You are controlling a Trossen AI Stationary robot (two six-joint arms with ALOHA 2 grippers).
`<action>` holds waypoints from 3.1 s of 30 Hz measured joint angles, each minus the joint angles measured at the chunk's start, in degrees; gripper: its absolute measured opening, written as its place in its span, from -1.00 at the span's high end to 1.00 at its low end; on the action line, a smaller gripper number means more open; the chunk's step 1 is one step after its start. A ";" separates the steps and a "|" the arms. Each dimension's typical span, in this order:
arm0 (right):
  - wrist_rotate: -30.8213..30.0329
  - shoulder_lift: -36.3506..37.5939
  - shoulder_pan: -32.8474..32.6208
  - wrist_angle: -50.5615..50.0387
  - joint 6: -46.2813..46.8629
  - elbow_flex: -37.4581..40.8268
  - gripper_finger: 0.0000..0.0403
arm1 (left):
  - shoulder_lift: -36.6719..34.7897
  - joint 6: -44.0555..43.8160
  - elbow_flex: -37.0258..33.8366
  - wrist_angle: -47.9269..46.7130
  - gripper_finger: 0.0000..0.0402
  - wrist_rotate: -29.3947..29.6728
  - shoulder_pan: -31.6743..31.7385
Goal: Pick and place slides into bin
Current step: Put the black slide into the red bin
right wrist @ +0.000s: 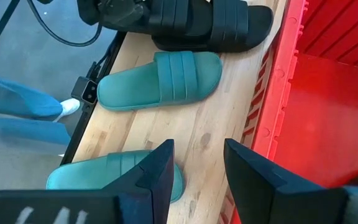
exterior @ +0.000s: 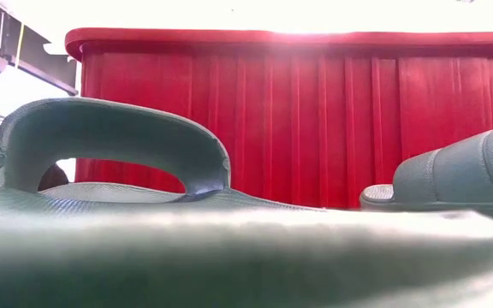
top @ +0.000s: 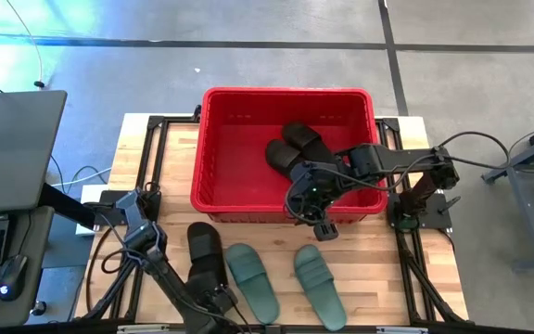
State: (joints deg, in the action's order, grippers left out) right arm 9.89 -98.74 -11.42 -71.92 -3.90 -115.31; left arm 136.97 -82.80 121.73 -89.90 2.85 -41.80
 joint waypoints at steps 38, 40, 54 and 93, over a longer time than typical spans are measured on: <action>2.53 0.00 -0.02 -0.02 -1.07 0.00 0.36 | -1.89 9.52 8.73 -0.24 0.75 2.86 2.05; 2.64 0.00 -0.02 -0.04 -1.07 -0.01 0.36 | -2.02 11.52 10.56 -0.12 0.82 2.90 2.05; 3.77 -2.59 -8.75 2.41 -1.03 -0.02 0.36 | -7.54 20.70 12.99 -0.09 1.00 13.35 -0.39; -43.99 -41.62 -20.04 67.55 2.65 0.00 0.36 | -30.17 45.52 13.01 -0.12 1.00 49.33 -1.33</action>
State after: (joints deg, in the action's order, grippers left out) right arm -34.10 -140.35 -31.46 -4.37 -1.25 -115.31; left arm 106.80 -37.28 134.74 -90.02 52.18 -43.13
